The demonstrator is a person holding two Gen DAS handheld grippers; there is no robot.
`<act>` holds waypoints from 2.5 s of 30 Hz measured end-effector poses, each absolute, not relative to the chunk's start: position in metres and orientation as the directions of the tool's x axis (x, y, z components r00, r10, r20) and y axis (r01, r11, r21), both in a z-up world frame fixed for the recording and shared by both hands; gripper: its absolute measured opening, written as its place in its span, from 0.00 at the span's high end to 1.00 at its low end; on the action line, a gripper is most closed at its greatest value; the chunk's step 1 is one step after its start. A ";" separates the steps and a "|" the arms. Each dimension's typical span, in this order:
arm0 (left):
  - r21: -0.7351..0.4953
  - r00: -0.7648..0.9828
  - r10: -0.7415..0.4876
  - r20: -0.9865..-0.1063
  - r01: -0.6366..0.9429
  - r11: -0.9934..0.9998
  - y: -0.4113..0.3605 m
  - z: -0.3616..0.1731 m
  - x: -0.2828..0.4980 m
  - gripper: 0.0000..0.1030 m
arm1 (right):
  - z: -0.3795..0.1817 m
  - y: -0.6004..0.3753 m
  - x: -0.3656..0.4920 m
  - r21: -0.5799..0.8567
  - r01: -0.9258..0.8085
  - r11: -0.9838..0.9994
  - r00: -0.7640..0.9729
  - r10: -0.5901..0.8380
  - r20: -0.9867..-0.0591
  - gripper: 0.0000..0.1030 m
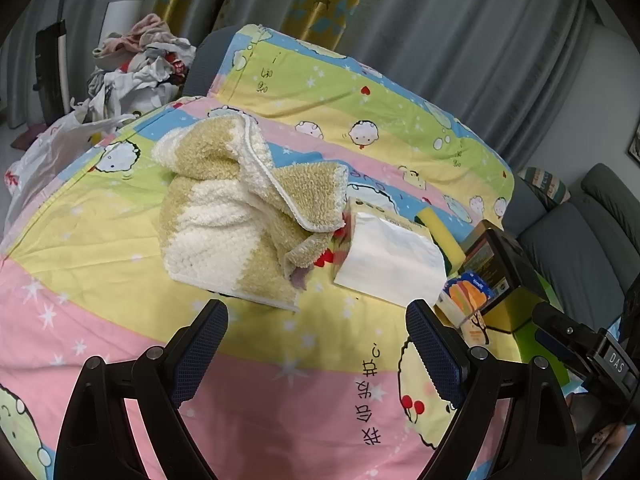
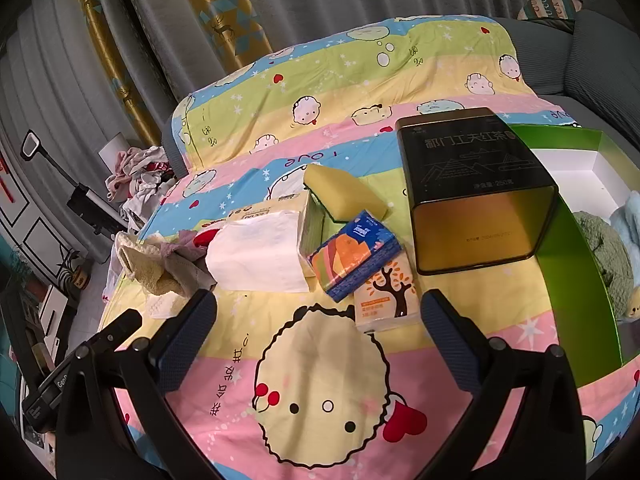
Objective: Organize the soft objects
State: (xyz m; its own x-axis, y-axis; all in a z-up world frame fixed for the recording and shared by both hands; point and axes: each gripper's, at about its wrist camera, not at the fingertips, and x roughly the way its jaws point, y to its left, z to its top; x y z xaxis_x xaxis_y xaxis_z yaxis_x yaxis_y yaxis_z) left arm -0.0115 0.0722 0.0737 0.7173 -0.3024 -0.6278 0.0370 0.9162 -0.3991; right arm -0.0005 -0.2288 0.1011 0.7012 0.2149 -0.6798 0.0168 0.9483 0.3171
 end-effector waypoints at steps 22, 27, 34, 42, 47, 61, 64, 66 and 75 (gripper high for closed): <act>-0.365 0.721 -0.272 -0.638 0.029 0.931 0.077 0.080 -0.014 0.12 | 0.105 -0.212 -0.006 0.363 -0.033 0.931 0.697 0.282 -0.659 0.07; -0.333 0.716 -0.208 -0.667 -0.037 0.942 0.090 0.079 -0.010 0.12 | 0.118 -0.195 -0.001 0.420 -0.094 0.903 0.686 0.365 -0.630 0.07; -0.287 0.687 -0.142 -0.712 -0.101 0.953 0.107 0.077 -0.007 0.12 | 0.122 -0.139 0.035 0.450 -0.174 0.876 0.603 0.456 -0.654 0.07; -0.221 0.670 -0.011 -0.742 -0.229 0.948 0.146 0.078 -0.007 0.12 | 0.102 -0.050 0.098 0.492 -0.240 0.837 0.477 0.543 -0.691 0.15; -0.311 0.714 0.005 -0.700 -0.311 0.898 0.180 0.085 -0.015 0.12 | 0.081 -0.025 0.113 0.430 -0.234 0.872 0.438 0.490 -0.754 0.92; -0.472 0.763 -0.148 -0.629 -0.225 0.852 0.185 0.098 -0.025 0.12 | 0.189 -0.123 0.008 0.504 -0.313 0.805 0.634 0.572 -0.521 0.92; -0.487 0.760 -0.196 -0.620 -0.177 0.855 0.174 0.100 -0.026 0.12 | 0.207 -0.144 -0.019 0.492 -0.314 0.812 0.671 0.556 -0.490 0.92; -0.487 0.752 -0.224 -0.619 -0.144 0.862 0.165 0.100 -0.025 0.12 | 0.216 -0.156 -0.038 0.472 -0.306 0.827 0.692 0.534 -0.486 0.92; -0.499 0.650 -0.418 -0.634 0.068 0.864 0.110 0.092 -0.021 0.12 | 0.176 -0.174 -0.052 0.484 -0.260 0.836 0.666 0.518 -0.537 0.90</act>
